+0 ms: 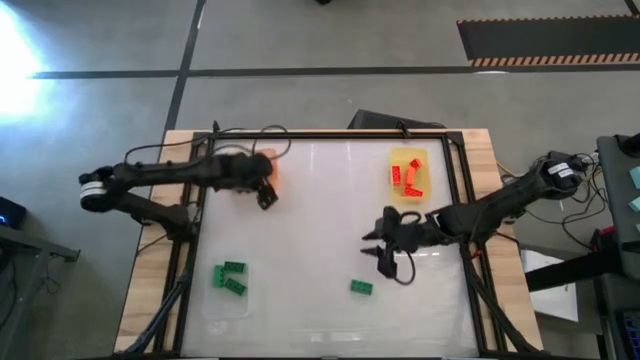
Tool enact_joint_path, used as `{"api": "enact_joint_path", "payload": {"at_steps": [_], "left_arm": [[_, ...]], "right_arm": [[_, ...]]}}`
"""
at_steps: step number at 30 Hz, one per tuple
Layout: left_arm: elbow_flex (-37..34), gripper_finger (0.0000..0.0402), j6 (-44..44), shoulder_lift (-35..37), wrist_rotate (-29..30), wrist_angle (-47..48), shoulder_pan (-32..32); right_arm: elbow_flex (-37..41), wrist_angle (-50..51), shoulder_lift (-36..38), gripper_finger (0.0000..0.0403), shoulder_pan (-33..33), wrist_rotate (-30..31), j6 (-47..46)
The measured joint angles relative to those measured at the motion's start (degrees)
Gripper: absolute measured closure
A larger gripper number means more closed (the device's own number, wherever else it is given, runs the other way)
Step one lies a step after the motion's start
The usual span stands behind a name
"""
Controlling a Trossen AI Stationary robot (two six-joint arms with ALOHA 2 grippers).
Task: Sort & place blocks by color
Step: Put the green game piece into the white bin
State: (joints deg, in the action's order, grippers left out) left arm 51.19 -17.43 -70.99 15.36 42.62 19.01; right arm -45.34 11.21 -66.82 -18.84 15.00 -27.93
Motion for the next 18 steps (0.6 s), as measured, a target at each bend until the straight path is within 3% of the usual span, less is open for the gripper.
{"api": "enact_joint_path", "payload": {"at_steps": [4, 10, 18], "left_arm": [[0.0, 0.0146, -2.9, 2.8, 1.1, -6.5, -10.9], [-0.1, 0.0146, -5.5, 3.1, 7.6, -18.2, -27.7], [-1.0, 0.0146, -6.0, -0.2, 16.2, -34.2, -41.4]], "right_arm": [[-0.5, -1.6, -2.6, 0.0236, -3.9, 0.3, -2.1], [-4.2, -1.0, -9.9, 0.0236, -8.7, 1.6, 1.2], [-13.5, 15.2, -20.9, 0.0236, -13.0, 1.5, 2.4]]}}
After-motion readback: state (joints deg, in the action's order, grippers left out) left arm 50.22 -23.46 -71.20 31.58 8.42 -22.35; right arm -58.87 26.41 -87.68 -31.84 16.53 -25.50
